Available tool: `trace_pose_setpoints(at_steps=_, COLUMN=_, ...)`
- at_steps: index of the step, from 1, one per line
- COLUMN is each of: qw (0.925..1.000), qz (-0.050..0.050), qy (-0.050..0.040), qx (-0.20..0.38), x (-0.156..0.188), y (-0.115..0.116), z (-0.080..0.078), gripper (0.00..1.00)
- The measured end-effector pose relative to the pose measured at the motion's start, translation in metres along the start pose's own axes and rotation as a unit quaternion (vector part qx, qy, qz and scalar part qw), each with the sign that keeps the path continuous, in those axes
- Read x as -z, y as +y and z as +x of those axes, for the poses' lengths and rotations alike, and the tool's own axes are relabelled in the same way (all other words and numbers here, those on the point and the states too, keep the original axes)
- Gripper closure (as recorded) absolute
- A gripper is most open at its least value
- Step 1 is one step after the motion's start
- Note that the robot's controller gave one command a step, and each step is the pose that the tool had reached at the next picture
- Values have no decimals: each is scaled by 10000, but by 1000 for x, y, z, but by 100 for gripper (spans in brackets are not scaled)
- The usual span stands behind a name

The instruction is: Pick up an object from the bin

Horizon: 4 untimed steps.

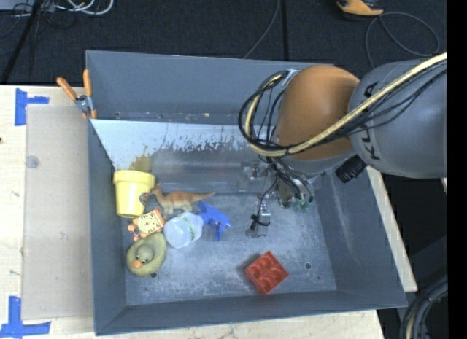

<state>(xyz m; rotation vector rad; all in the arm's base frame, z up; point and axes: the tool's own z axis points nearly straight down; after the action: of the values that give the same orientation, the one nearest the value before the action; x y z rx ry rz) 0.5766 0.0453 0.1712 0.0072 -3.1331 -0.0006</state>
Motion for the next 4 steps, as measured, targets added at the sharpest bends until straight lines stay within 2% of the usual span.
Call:
trace_pose_setpoints(at_steps=1, qw=10000, qz=-1, qy=-35, qx=-5, x=5, y=0, z=-1, gripper=0)
trace_pose_setpoints(at_steps=2, qw=9993, qz=8, qy=-61, qx=358, x=-15, y=12, z=-5, gripper=0)
trace_pose_setpoints(at_steps=3, qw=9939, qz=2, qy=-27, qx=1101, x=-50, y=63, z=-11, gripper=0)
trace_pose_setpoints(at_steps=4, qw=9924, qz=8, qy=-51, qx=1233, x=-67, y=70, z=-15, gripper=0)
